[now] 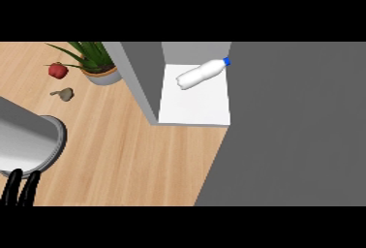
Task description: Pick up the bottled water, place it into the cabinet and close the cabinet
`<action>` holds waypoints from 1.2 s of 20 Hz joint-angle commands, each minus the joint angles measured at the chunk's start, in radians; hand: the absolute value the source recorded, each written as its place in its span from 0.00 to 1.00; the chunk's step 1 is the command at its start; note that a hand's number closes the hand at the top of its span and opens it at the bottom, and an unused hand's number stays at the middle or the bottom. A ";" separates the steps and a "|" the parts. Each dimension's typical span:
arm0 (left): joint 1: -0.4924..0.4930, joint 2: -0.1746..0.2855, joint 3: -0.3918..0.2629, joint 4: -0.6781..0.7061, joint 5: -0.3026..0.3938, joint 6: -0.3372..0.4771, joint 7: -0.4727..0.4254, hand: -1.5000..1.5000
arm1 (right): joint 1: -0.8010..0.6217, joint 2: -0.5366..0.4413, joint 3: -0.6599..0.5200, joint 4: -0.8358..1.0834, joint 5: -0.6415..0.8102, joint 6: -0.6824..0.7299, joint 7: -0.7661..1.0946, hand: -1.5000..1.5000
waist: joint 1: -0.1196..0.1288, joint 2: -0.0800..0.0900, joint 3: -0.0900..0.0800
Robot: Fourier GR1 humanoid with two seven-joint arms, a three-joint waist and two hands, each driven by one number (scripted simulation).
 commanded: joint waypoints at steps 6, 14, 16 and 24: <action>0.159 0.059 0.159 -0.013 0.129 -0.175 -0.070 0.00 | -0.087 0.177 0.230 -0.002 -0.044 -0.029 0.163 1.00 | 0.016 -0.008 -0.006; 0.237 0.088 0.270 -0.002 0.216 -0.299 -0.099 0.00 | -0.273 0.183 0.201 0.049 -0.128 -0.163 0.261 1.00 | 0.031 -0.002 -0.006; 0.248 0.082 0.285 0.017 0.231 -0.333 -0.116 0.00 | -0.330 0.183 0.165 0.101 -0.161 -0.185 0.268 1.00 | 0.034 0.000 -0.006; 0.323 0.115 0.401 0.042 0.327 -0.459 -0.132 0.00 | -0.556 0.183 -0.018 0.255 -0.339 -0.273 0.307 1.00 | 0.053 0.001 -0.005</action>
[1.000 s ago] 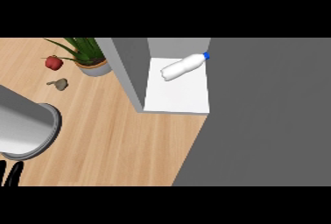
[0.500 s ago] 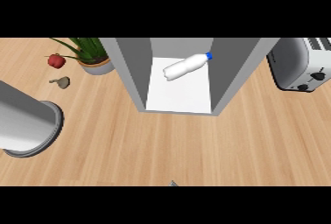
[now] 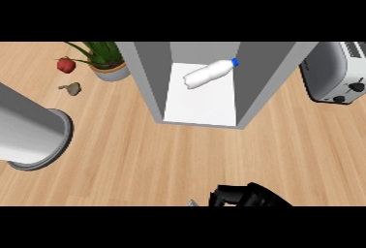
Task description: Pick up the bottled water, place it into the cabinet and close the cabinet
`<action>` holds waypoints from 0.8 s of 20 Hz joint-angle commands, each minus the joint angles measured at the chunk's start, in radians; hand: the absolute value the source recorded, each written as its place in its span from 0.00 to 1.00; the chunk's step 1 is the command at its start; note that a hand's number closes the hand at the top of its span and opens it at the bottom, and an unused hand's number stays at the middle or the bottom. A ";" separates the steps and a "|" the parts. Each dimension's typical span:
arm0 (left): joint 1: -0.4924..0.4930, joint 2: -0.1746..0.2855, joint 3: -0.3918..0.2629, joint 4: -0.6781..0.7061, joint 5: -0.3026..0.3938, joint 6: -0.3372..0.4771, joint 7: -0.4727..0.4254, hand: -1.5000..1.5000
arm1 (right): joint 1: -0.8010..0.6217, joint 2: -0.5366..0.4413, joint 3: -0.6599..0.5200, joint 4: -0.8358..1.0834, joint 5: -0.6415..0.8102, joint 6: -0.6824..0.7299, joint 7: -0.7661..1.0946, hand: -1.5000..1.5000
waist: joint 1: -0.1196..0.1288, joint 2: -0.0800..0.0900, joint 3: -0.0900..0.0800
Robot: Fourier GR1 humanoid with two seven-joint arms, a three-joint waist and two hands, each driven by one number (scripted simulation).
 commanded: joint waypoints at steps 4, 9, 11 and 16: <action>0.074 -0.014 0.074 0.004 0.056 -0.094 -0.020 0.00 | -0.337 0.116 -0.107 0.165 -0.239 -0.212 0.089 1.00 | -0.011 -0.008 0.000; 0.083 0.024 0.204 0.012 0.178 -0.137 0.013 0.00 | -0.601 0.118 -0.197 0.438 -0.294 -0.266 0.034 1.00 | -0.024 -0.005 0.001; 0.096 -0.009 0.210 0.086 0.164 -0.202 -0.013 0.00 | -0.670 0.118 -0.278 0.514 -0.340 -0.217 0.042 1.00 | -0.028 -0.007 0.000; 0.117 -0.058 0.251 0.019 0.163 -0.207 0.027 0.00 | -0.730 0.094 -0.335 0.701 -0.325 -0.082 -0.040 1.00 | -0.045 -0.008 0.001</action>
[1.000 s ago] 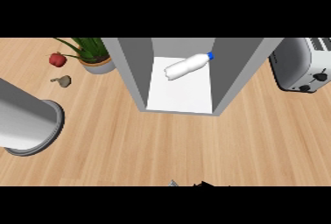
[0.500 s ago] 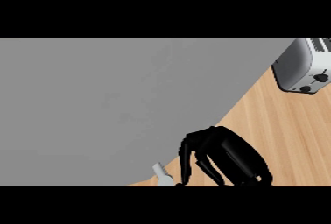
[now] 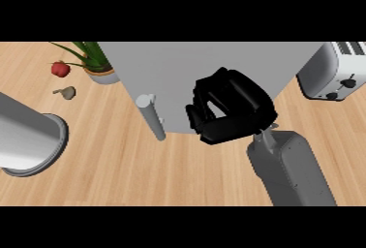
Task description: Pick up the bottled water, place it into the cabinet and close the cabinet
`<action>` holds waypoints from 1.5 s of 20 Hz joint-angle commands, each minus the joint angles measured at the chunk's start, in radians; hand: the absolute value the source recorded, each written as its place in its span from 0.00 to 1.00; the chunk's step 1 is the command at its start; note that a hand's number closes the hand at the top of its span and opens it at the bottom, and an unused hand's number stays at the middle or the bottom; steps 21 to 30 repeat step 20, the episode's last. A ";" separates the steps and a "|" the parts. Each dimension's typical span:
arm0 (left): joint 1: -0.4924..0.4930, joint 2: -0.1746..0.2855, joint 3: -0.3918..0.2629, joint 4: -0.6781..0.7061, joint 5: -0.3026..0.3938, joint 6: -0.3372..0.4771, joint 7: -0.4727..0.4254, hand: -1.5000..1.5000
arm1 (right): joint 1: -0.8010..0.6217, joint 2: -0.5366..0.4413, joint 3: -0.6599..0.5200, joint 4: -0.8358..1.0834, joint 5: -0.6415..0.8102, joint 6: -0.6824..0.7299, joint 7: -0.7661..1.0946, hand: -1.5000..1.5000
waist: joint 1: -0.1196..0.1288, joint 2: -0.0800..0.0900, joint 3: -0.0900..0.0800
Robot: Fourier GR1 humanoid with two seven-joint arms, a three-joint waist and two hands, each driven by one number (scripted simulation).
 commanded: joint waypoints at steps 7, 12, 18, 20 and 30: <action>0.051 -0.064 0.071 -0.020 0.037 -0.096 0.047 0.00 | -0.255 -0.001 -0.093 0.354 0.026 0.125 -0.101 1.00 | 0.008 0.004 0.000; 0.051 -0.049 0.107 -0.016 0.081 -0.120 0.079 0.00 | -0.285 0.018 -0.075 0.374 -0.010 0.069 -0.080 1.00 | 0.012 0.004 0.000; 0.039 -0.067 0.078 -0.033 0.066 -0.104 0.118 0.00 | -0.331 0.018 -0.073 0.377 -0.106 0.095 -0.042 1.00 | 0.011 0.005 0.000; -0.010 -0.070 0.085 0.016 0.045 -0.089 0.116 0.00 | -0.327 0.018 -0.041 0.373 -0.093 0.082 -0.052 1.00 | 0.001 0.005 -0.001; -0.010 -0.070 0.085 0.016 0.045 -0.089 0.116 0.00 | -0.327 0.018 -0.041 0.373 -0.093 0.082 -0.052 1.00 | 0.001 0.005 -0.001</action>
